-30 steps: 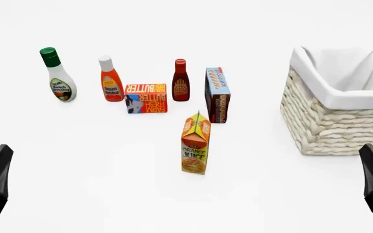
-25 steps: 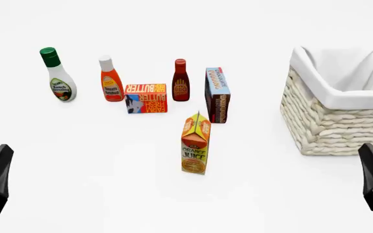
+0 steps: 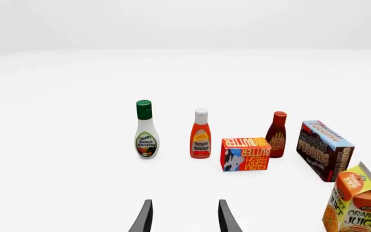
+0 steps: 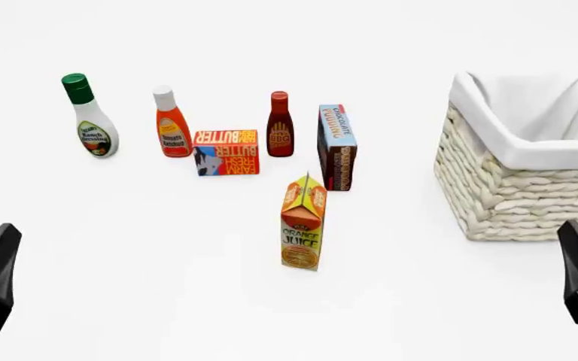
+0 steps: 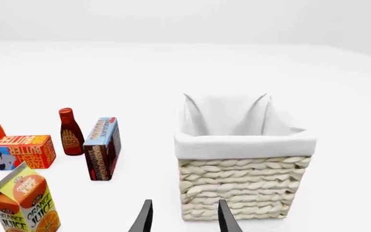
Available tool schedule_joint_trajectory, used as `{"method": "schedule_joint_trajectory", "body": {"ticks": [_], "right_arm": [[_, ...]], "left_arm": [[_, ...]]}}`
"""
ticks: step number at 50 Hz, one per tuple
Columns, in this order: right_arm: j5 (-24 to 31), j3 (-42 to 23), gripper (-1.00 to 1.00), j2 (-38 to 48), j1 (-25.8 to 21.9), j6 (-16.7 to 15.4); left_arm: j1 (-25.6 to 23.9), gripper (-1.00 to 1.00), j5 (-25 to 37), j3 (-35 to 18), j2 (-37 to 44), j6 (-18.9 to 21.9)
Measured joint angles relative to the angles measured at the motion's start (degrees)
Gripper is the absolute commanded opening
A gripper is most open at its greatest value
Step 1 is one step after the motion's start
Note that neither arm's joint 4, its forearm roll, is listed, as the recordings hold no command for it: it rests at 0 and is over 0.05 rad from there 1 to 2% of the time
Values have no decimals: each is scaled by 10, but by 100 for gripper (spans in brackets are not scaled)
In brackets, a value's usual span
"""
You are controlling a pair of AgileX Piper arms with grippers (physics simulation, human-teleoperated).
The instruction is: Pick the orange juice and place it in the basket.
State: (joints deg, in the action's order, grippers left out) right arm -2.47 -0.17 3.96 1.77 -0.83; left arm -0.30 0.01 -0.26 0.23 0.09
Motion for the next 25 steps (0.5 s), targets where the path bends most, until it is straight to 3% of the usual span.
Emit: {"method": "schedule_joint_trajectory", "body": {"ticks": [7,16,25], "right_arm": [[10,-7,100,-7,1,-4],[46,-46,100,-9,-9,17],[46,-84,100,51,-33,46]], "left_arm": [[0,100,0,0,0,0],[0,100,0,-1,1,0],[1,100,0,-1,1,0]]}}
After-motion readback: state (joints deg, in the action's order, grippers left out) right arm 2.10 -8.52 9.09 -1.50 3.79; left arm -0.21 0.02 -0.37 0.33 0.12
